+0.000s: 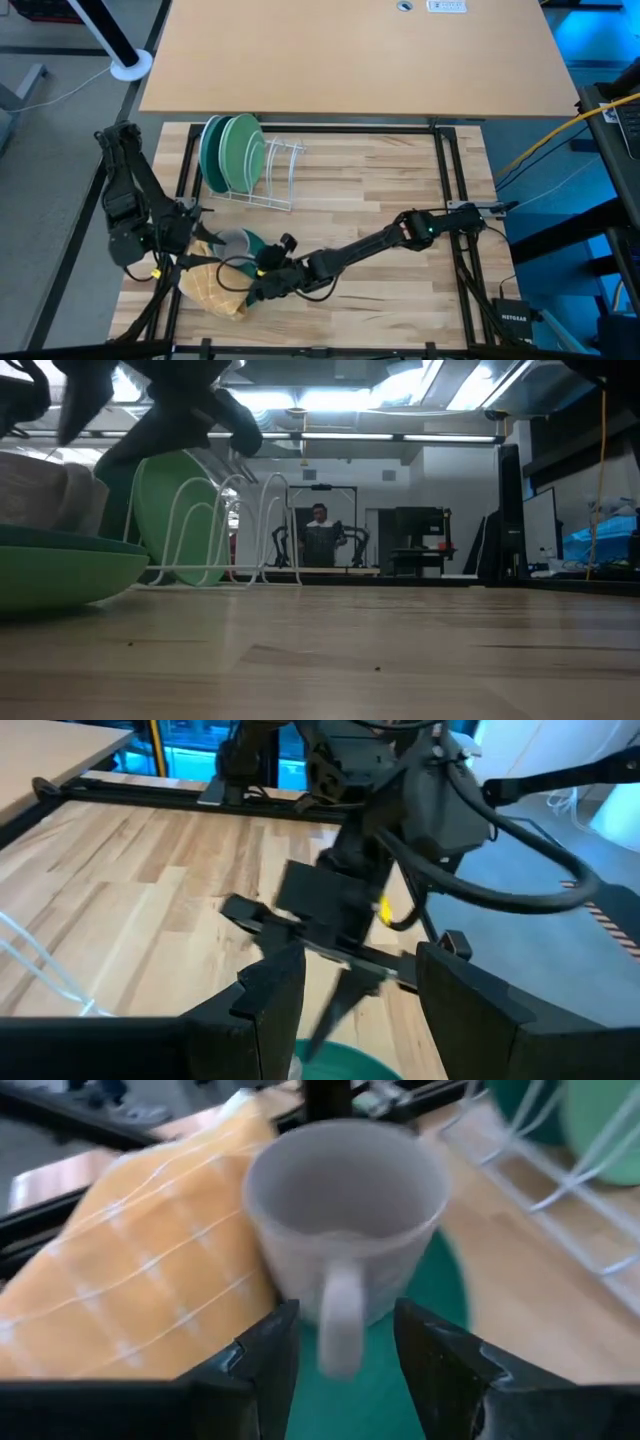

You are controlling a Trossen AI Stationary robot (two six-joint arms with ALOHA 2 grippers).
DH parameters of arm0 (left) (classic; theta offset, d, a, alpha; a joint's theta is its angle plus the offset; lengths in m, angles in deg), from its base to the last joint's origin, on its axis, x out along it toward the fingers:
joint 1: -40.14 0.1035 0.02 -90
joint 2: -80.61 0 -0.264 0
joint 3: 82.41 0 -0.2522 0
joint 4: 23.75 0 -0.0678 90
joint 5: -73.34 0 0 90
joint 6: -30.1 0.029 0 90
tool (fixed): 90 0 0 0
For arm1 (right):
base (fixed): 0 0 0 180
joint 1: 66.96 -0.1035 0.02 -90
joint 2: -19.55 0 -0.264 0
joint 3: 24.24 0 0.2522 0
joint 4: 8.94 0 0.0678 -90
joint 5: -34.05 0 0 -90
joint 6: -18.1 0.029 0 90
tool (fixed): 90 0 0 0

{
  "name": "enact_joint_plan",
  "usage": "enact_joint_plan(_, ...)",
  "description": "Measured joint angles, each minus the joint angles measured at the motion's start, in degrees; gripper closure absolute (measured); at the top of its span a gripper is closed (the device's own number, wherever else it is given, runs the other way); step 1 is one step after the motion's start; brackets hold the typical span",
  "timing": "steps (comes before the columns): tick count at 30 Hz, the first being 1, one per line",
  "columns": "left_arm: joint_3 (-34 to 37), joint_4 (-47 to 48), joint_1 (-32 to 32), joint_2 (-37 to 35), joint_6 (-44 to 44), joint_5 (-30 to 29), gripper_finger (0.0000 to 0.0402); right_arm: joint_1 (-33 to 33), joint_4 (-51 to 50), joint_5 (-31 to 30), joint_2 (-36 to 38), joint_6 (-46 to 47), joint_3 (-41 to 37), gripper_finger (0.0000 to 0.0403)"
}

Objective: Sort dishes
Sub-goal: Move the gray mug to the top of the table

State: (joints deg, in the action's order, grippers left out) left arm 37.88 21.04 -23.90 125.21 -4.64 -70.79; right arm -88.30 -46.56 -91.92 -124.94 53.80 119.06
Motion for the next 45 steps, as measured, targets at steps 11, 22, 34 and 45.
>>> enact_joint_plan(11,0.0,0.0,-2.1,0.0,0.2,0.0,0.0219,0.0,-0.1,0.2,0.0,1.8,0.0,0.0236)
enact_joint_plan(22,0.0,0.1,-2.0,0.0,0.5,0.0,0.0219,0.0,1.2,1.5,-3.3,1.8,0.0,0.0236)
enact_joint_plan(34,0.0,0.1,-2.1,0.0,1.0,0.0,0.0219,2.4,4.5,2.9,-5.6,1.1,0.0,0.0237)
enact_joint_plan(45,0.0,0.1,-2.1,0.0,0.5,0.0,0.0219,3.0,8.9,2.0,-6.4,-4.6,0.0,0.0348)
